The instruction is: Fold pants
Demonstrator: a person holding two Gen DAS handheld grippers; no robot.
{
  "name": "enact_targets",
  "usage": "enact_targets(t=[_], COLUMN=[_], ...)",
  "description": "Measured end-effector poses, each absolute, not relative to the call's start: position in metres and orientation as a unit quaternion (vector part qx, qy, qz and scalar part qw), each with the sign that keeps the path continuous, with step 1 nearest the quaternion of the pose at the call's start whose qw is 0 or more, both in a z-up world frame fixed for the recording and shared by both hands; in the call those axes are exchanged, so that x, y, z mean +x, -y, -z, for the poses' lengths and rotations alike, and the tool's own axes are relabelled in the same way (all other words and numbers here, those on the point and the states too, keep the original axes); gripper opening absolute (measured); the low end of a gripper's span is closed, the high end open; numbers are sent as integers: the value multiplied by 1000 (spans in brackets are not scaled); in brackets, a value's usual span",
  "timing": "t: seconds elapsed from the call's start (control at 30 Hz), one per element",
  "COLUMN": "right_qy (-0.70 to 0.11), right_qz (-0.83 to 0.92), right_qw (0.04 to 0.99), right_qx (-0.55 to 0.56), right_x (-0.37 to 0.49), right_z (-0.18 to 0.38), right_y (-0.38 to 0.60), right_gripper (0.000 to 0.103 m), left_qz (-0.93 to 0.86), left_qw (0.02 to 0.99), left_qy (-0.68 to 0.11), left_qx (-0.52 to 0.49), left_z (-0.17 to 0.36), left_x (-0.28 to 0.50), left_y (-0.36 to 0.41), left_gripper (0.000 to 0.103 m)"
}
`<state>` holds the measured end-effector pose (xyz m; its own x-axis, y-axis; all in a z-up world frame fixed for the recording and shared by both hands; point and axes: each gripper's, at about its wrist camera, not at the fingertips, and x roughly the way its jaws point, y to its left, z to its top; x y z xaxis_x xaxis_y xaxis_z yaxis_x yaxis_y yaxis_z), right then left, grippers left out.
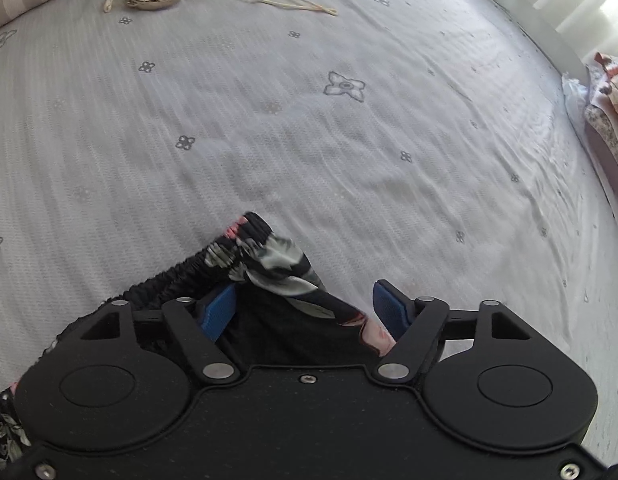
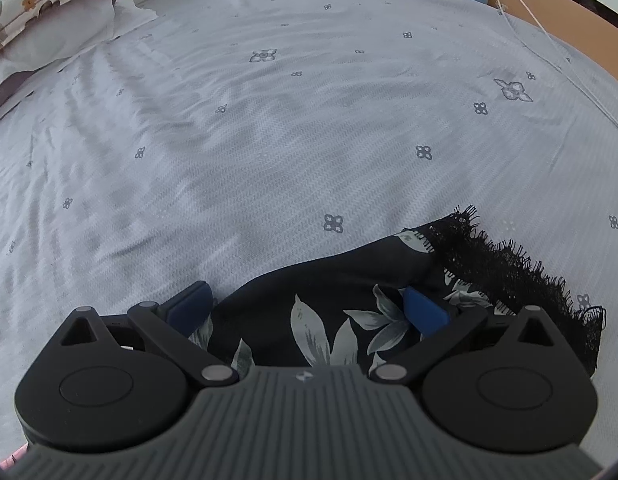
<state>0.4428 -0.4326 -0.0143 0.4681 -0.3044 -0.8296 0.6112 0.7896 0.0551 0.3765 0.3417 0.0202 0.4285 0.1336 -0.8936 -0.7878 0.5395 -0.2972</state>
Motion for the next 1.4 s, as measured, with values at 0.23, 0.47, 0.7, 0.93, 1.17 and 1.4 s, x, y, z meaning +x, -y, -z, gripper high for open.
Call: enact_targets(t=[0.23, 0.47, 0.7, 0.93, 1.17, 1.4], right_qy=[-409, -382, -337, -310, -306, -339], right_qz=[294, 267, 237, 217, 203, 200], right_qw=[851, 856, 872, 874, 874, 869], right_qx=[150, 222, 265, 303, 318, 302], right_x=[426, 379, 318, 242, 161, 100], right_z=[2, -21, -58, -82, -91, -81], right_y=[433, 469, 486, 504, 510, 511], right_gripper=[38, 2, 1, 1, 1, 2], left_qz=[-303, -282, -261, -240, -226, -224], left_qw=[767, 781, 800, 811, 816, 826], left_qy=[-400, -375, -365, -358, -352, -366], left_qx=[-400, -412, -399, -395, -398, -366], left_z=[-32, -60, -89, -107, -115, -111], left_x=[356, 329, 297, 239, 175, 123], left_y=[-356, -360, -350, -346, -349, -346], left_gripper=[2, 2, 2, 2, 2, 2])
